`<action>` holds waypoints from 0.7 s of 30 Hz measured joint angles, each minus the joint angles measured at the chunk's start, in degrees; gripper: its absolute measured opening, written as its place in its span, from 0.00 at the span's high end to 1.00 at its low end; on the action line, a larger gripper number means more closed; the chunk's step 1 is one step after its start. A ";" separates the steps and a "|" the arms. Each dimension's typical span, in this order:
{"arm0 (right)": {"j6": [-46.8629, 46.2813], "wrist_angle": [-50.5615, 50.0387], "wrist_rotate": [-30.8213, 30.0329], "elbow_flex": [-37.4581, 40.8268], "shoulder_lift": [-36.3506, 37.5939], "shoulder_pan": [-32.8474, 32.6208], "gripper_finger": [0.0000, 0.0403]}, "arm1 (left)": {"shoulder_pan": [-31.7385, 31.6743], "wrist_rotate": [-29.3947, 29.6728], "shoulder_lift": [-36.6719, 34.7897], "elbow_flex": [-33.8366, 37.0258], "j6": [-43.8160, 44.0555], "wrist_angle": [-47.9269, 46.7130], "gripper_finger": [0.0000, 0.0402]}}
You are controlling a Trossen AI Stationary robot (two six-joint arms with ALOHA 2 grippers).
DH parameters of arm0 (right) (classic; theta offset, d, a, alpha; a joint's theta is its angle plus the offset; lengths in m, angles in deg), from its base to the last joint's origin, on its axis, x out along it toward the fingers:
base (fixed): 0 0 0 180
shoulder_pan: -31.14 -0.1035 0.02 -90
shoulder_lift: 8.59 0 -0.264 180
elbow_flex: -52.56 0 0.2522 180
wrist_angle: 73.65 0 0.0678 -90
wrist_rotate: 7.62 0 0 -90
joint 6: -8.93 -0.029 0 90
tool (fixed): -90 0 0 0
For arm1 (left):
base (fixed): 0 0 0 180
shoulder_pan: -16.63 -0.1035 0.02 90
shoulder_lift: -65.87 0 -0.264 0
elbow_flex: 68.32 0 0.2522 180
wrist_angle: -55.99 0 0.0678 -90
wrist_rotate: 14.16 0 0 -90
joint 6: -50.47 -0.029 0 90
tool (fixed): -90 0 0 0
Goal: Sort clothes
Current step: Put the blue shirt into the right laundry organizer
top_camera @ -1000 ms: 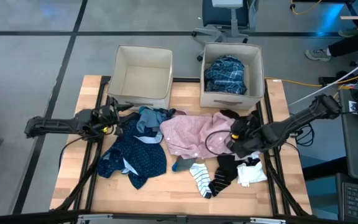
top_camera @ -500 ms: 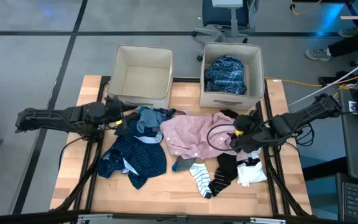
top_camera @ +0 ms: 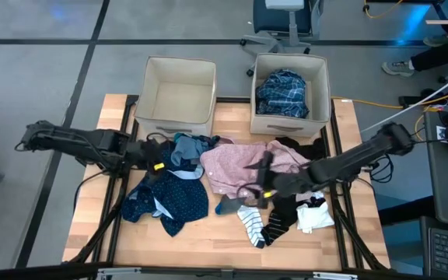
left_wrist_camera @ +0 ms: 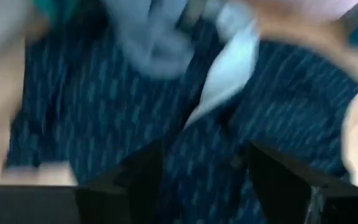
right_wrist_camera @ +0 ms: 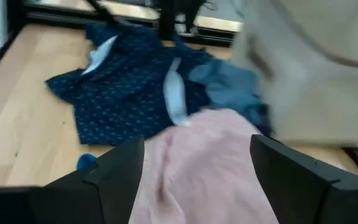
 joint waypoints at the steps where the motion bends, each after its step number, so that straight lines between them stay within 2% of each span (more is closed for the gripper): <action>1: 0.96 2.34 1.35 0.02 -2.07 0.78 0.27 | 0.69 -0.21 0.78 0.29 1.95 -1.50 0.46; 5: 4.19 12.74 6.97 0.02 -10.21 4.16 0.27 | 3.94 -3.57 4.26 2.33 7.83 -3.58 0.46; 11: 6.34 28.80 13.03 -1.09 -21.80 7.66 0.27 | 8.52 -8.53 11.94 5.77 10.44 3.26 0.46; 15: 7.31 30.08 14.46 -5.13 -27.90 8.44 0.27 | 10.85 -8.66 16.93 6.67 9.59 10.37 0.46; 21: 10.00 29.54 14.55 -12.07 -35.58 8.61 0.27 | 13.45 -6.14 22.53 6.79 1.11 30.11 0.46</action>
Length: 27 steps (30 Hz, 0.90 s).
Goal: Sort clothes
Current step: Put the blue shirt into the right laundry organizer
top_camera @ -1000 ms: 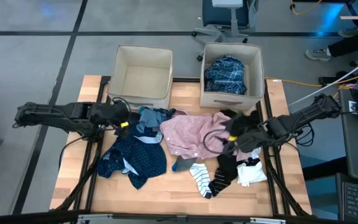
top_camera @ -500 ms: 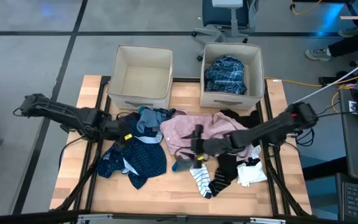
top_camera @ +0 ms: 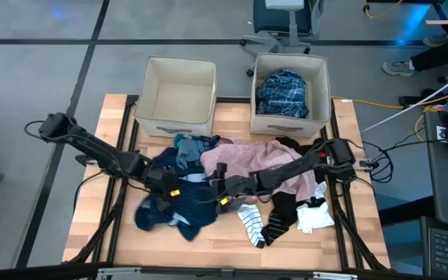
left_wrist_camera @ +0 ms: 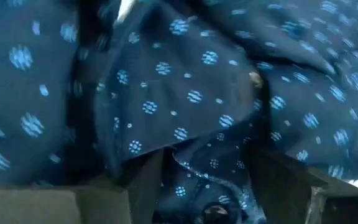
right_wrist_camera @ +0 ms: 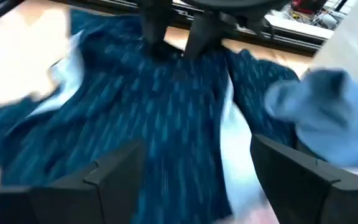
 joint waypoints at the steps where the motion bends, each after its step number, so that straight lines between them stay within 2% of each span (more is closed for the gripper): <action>1: 0.42 -0.27 -0.04 -0.88 -0.90 0.02 0.27 | 0.19 0.87 0.87 0.00 -1.53 2.84 0.46; 7: 0.06 -2.75 -0.03 -7.04 -5.29 0.72 0.27 | 0.25 4.50 4.85 0.00 -9.49 15.87 0.46; 10: -1.40 -3.27 -0.37 -10.52 -7.99 1.22 0.27 | 0.25 6.82 5.95 0.00 -11.19 17.75 0.46; 13: -3.30 -8.10 -0.54 -14.75 -11.32 2.47 0.27 | 0.25 7.10 6.36 0.00 -11.85 18.33 0.46; 16: -5.52 -12.65 1.75 -18.31 -14.64 4.14 0.27 | 0.58 7.42 6.47 0.04 -12.64 18.17 0.46; 21: -6.61 -13.97 4.85 -20.61 -18.53 5.25 0.29 | 0.58 8.46 6.47 0.04 -13.49 18.50 0.46; 24: -7.07 -14.91 4.37 -20.67 -19.69 5.20 0.37 | 0.58 8.65 6.45 0.04 -14.81 18.65 0.46; 27: -7.03 -16.68 4.37 -20.67 -19.78 5.17 0.53 | 0.58 7.88 5.31 -0.52 -16.71 17.08 0.46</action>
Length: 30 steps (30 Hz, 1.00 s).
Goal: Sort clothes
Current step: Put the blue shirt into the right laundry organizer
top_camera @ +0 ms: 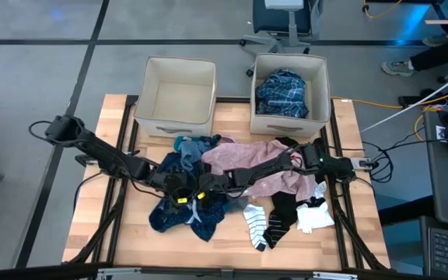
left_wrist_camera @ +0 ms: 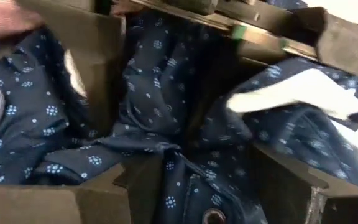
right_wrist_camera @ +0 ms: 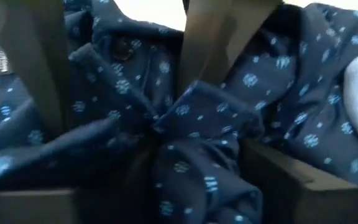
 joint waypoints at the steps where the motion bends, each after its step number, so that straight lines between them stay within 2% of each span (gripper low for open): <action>1: 0.11 -0.83 -0.07 0.00 0.00 0.02 0.60 | 0.00 -0.39 -1.01 -0.82 -0.95 -1.37 0.46; 5: 1.74 -2.77 -1.71 0.03 0.04 0.43 0.88 | 0.11 -0.08 -7.74 -3.89 -4.92 -7.47 0.46; 7: 2.74 -2.87 -2.05 0.07 0.04 0.62 0.95 | 0.09 1.40 -12.21 -4.45 -6.69 -10.03 0.46; 9: 3.50 -2.84 -2.17 0.11 0.04 0.64 0.94 | 0.09 3.79 -17.39 -4.73 -8.16 -11.81 0.46; 12: 5.46 -2.54 -4.01 0.19 0.11 0.62 0.92 | 0.11 11.44 -24.72 -4.22 -8.76 -14.84 0.46; 15: 8.09 -2.19 -4.56 0.40 0.70 0.74 0.96 | 0.04 21.01 -31.09 -0.78 -10.12 -14.92 0.46; 17: 9.78 -2.24 -5.00 0.50 1.96 0.77 0.96 | -0.09 24.48 -34.51 2.29 -10.42 -12.68 0.46; 21: 13.27 -4.40 -6.30 0.87 5.04 1.14 0.96 | -1.68 24.99 -40.08 8.49 -16.40 -1.16 0.46; 25: 14.10 -6.19 -4.56 1.00 8.80 2.30 0.96 | -3.75 24.47 -43.46 12.47 -21.65 9.67 0.46; 30: 14.75 -8.43 -4.79 0.79 12.21 2.87 0.96 | -5.45 24.38 -44.24 17.20 -21.03 17.42 0.46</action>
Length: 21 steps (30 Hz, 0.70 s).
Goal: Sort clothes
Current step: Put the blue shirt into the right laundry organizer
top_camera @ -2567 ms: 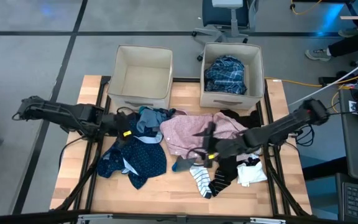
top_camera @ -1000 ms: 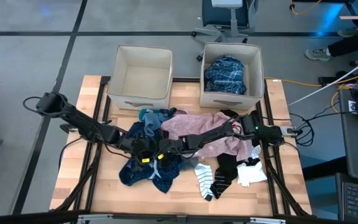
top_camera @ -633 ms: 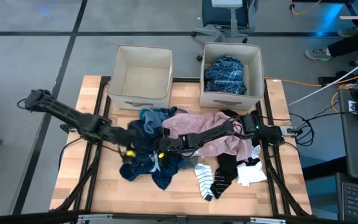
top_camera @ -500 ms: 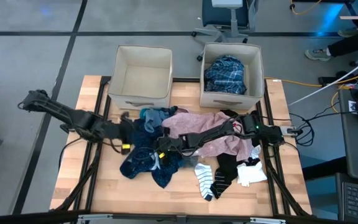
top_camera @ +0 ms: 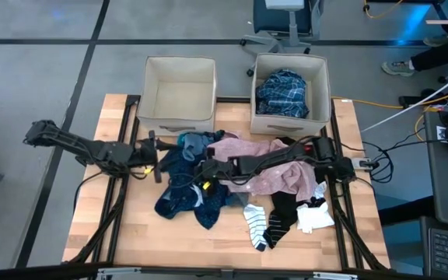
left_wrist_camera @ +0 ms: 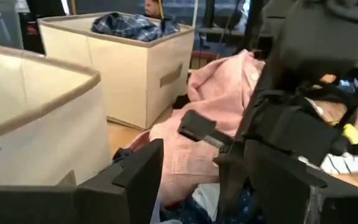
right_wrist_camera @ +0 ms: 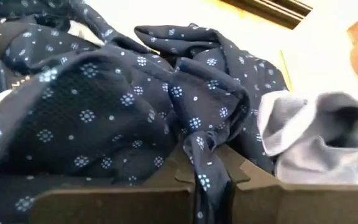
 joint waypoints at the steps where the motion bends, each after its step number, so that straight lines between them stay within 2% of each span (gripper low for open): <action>1: 0.22 -0.33 -0.18 0.02 0.32 0.14 0.96 | -0.08 0.00 0.02 0.37 1.09 0.06 0.46; 5: 0.31 -1.00 -0.23 0.01 3.03 0.15 0.96 | 0.62 -0.22 -0.06 -0.17 6.46 -0.69 0.46; 21: 0.27 -1.81 -0.32 -0.13 13.33 0.15 0.95 | 1.50 2.73 -1.25 -0.59 3.22 -9.85 0.46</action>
